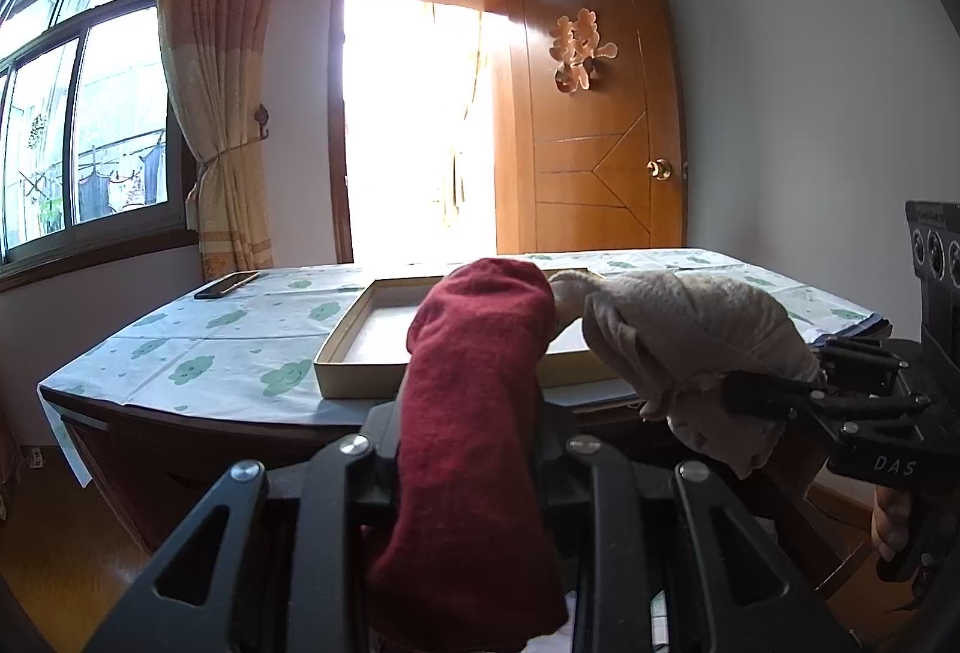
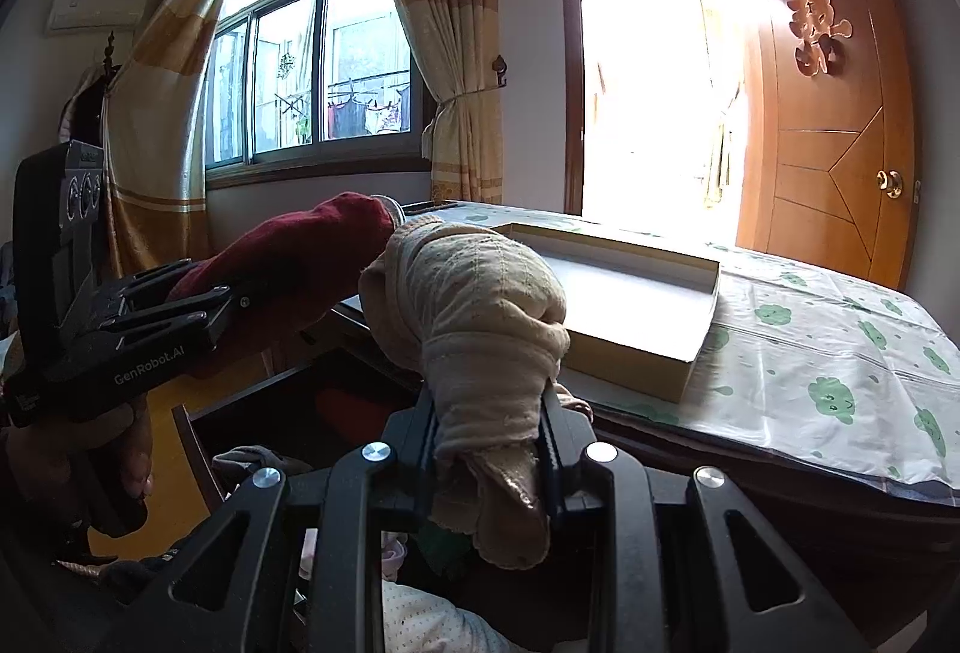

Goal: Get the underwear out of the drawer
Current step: 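Carry the beige underwear with the right tool while the left tool carries the red cloth over the tray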

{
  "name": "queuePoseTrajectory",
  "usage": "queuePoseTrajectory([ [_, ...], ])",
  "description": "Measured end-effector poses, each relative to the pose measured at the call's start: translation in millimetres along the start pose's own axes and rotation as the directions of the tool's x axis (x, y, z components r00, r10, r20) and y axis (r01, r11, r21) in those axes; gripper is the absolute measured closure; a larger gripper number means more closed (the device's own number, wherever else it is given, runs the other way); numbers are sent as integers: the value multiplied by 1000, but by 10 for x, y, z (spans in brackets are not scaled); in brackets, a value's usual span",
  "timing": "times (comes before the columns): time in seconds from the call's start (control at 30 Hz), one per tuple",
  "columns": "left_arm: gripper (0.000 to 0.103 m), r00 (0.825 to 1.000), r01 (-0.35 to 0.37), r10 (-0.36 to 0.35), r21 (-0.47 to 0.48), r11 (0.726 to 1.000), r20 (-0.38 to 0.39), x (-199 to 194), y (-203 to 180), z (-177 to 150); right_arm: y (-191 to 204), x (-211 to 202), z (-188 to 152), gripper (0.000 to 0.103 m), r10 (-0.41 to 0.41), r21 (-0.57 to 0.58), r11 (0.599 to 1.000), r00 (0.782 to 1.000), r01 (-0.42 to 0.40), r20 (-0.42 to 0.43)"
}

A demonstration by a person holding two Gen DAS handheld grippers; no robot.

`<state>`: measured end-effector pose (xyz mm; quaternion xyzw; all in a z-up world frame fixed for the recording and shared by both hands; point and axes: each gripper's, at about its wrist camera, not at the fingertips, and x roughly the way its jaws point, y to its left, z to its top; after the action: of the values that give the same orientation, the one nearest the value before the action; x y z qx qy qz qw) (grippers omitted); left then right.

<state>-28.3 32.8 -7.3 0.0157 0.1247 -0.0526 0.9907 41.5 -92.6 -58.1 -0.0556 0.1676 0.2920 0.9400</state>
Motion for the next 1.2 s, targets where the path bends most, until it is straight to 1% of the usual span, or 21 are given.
queuePoseTrajectory([
  [0.23, 76, 1000, -1, 1, 12, 1000, 15, 34, -32, 71, -36, 15, 34, 73, -2, 12, 1000, 1000, 2, 5],
  [0.47, 76, 1000, -2, 2, 35, 999, 12, 143, -96, 140, -114, 54, 101, 73, -8, 36, 999, 1000, 8, 2],
  [0.77, 76, 1000, -16, 16, 64, 998, 2, 291, -191, 253, -200, 151, 157, 73, -41, 61, 997, 998, 43, -39],
  [1.0, 76, 999, -21, 23, 89, 996, -26, 480, -247, 401, -326, 237, 265, 73, -64, 90, 993, 995, 71, -73],
  [1.2, 76, 998, -15, 20, 95, 995, -60, 674, -281, 487, -483, 347, 321, 73, -64, 135, 988, 993, 77, -99],
])
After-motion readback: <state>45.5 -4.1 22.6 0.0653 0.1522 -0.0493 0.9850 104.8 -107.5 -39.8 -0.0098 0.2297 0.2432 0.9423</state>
